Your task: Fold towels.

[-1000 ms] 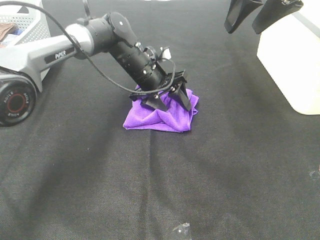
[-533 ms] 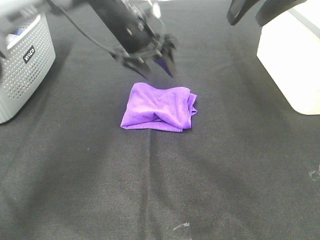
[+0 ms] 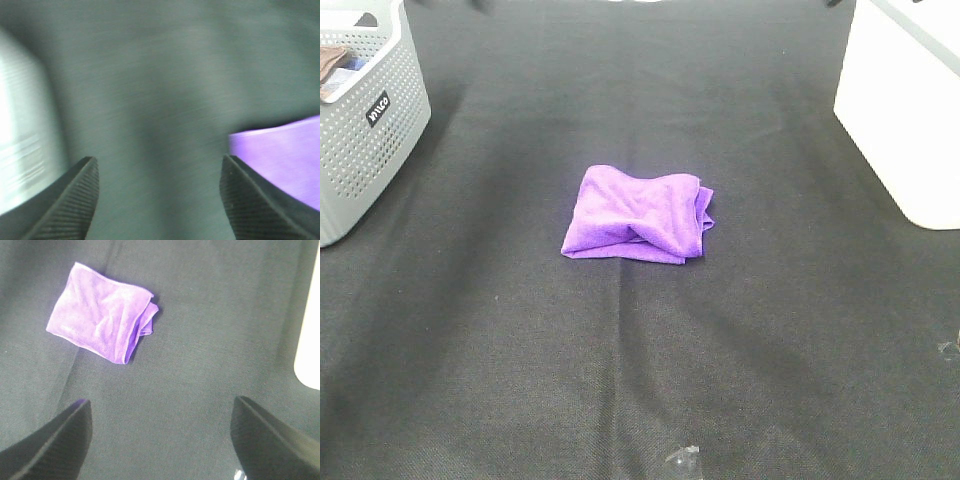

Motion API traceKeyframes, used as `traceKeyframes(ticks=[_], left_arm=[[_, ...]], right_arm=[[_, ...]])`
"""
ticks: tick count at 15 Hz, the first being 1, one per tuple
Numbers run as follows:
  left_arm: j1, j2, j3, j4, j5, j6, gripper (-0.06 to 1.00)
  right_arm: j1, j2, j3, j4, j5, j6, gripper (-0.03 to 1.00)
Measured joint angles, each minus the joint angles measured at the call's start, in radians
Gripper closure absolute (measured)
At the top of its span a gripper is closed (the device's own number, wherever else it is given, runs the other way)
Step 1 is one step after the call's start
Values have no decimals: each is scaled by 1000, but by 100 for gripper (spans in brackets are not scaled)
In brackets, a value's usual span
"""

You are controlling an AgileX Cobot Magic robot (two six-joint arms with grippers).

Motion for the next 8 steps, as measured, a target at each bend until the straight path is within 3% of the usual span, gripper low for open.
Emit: traceKeyframes(ticks=[3, 8], left_arm=[[132, -205, 269, 35, 0, 9, 31], [153, -620, 722, 30, 1, 23, 31]], right_arm=[[0, -94, 81, 0, 0, 0, 24], [0, -377, 312, -4, 0, 14, 24]])
